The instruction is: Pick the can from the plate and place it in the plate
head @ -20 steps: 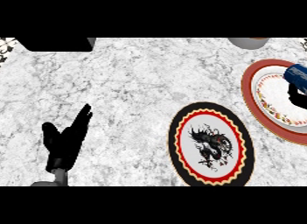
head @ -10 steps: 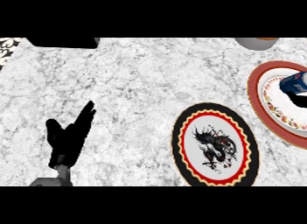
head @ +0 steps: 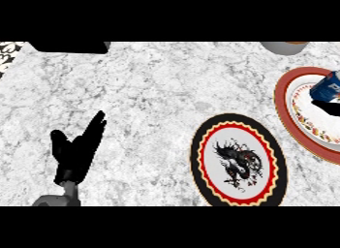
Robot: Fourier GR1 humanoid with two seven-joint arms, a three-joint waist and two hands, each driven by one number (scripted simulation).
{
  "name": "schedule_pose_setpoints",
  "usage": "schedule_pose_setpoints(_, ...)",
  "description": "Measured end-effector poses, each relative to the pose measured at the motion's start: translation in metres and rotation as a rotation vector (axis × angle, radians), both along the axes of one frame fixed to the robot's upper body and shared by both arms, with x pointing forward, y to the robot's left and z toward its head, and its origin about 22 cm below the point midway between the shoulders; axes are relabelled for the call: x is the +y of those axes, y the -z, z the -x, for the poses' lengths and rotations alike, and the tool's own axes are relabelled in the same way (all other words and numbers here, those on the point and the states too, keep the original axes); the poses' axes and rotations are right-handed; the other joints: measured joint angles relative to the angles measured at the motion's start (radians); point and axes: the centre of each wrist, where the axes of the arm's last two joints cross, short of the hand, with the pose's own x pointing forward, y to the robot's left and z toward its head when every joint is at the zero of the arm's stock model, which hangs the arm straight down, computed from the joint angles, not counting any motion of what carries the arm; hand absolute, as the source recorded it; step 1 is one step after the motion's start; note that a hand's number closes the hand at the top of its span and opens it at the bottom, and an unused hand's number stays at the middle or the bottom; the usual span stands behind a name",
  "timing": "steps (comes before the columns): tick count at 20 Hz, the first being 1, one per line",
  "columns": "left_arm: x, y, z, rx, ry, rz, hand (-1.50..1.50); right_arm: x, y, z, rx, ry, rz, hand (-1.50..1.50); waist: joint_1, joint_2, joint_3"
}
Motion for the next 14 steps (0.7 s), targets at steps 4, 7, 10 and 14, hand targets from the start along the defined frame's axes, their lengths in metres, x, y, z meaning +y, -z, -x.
schedule_pose_setpoints(4,0.002,0.002,0.002,-0.002,-0.007,-0.002,0.00,-0.010,-0.004,0.002,-0.108,0.019,-0.119,-1.50,-0.007,-0.002,-0.001)
schedule_pose_setpoints(7,-0.001,0.002,0.005,0.000,-0.018,-0.005,0.00,-0.029,-0.009,0.013,-0.139,0.034,-0.182,-1.50,-0.012,-0.005,-0.002)
schedule_pose_setpoints(10,0.004,0.003,0.005,0.004,-0.019,-0.003,0.00,-0.049,-0.011,0.029,-0.150,0.006,-0.251,-1.50,-0.019,-0.007,-0.002)
schedule_pose_setpoints(14,0.005,0.003,0.007,0.010,-0.036,-0.006,0.00,-0.073,-0.008,0.055,-0.138,-0.076,-0.322,-1.50,-0.028,-0.011,-0.002)
